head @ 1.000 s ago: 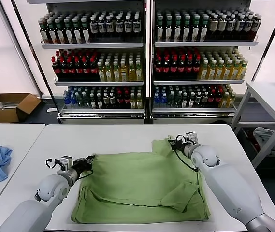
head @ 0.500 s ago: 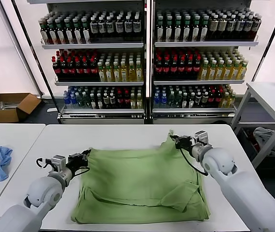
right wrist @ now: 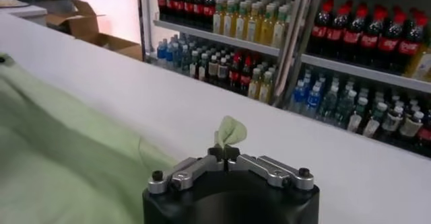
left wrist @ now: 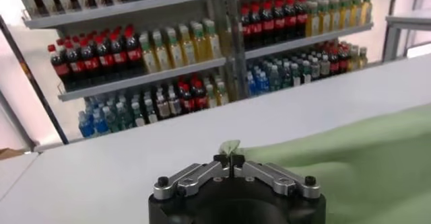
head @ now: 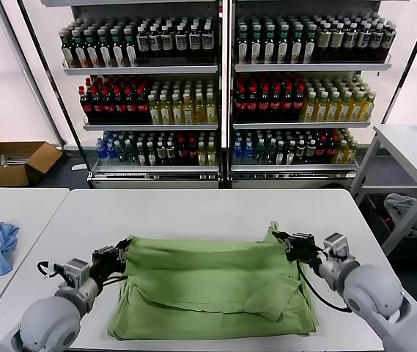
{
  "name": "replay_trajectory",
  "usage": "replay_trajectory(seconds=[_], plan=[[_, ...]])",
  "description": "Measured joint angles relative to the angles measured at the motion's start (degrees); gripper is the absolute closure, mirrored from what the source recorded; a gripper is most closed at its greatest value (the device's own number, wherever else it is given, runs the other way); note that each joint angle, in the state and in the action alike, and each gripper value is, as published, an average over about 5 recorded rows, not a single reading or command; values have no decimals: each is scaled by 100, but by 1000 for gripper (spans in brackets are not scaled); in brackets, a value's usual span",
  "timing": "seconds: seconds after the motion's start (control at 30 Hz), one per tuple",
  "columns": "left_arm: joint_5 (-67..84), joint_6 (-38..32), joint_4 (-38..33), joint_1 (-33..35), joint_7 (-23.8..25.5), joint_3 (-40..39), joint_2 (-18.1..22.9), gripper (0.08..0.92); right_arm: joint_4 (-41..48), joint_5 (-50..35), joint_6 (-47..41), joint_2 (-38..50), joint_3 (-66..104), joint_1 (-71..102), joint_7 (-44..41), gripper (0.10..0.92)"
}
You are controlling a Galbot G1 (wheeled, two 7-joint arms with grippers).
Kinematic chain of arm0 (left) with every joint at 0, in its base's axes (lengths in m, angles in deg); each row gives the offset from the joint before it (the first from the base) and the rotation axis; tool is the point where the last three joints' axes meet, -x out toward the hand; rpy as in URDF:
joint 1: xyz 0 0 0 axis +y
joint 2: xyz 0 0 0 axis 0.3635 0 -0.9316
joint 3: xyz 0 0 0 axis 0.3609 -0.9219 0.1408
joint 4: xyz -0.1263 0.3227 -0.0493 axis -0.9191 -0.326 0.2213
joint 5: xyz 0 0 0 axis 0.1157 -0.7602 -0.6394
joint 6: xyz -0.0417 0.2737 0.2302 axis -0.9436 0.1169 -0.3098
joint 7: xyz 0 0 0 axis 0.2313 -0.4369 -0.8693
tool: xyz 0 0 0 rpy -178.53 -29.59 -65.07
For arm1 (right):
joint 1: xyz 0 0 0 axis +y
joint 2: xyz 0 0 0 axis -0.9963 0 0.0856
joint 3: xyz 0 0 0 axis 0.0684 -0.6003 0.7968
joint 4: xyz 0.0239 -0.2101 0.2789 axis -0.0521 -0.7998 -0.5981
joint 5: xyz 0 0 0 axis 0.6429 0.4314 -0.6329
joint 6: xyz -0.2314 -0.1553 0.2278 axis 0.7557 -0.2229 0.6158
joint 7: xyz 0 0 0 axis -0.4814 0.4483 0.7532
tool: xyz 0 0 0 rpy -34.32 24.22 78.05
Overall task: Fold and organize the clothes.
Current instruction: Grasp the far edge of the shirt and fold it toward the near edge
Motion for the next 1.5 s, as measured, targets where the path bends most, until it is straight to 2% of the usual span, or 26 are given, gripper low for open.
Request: replay_trajectory(seconds=[0.43, 1.13, 1.27, 1.5], plan=[[-723, -150, -449, 1009, -57, -30, -66, 914, -669, 303, 176, 58, 972, 1641, -106, 918], [-1161, -198, -311, 1274, -451, -163, 48, 908, -890, 471, 251, -197, 1322, 2583, -28, 918], [-1183, -191, -350, 1315, -499, -195, 73, 831, -833, 442, 297, -255, 1362, 2644, 102, 891], [-1255, -164, -421, 1367, -538, -197, 51, 632, -721, 379, 408, -369, 1370, 2770, 465, 697]])
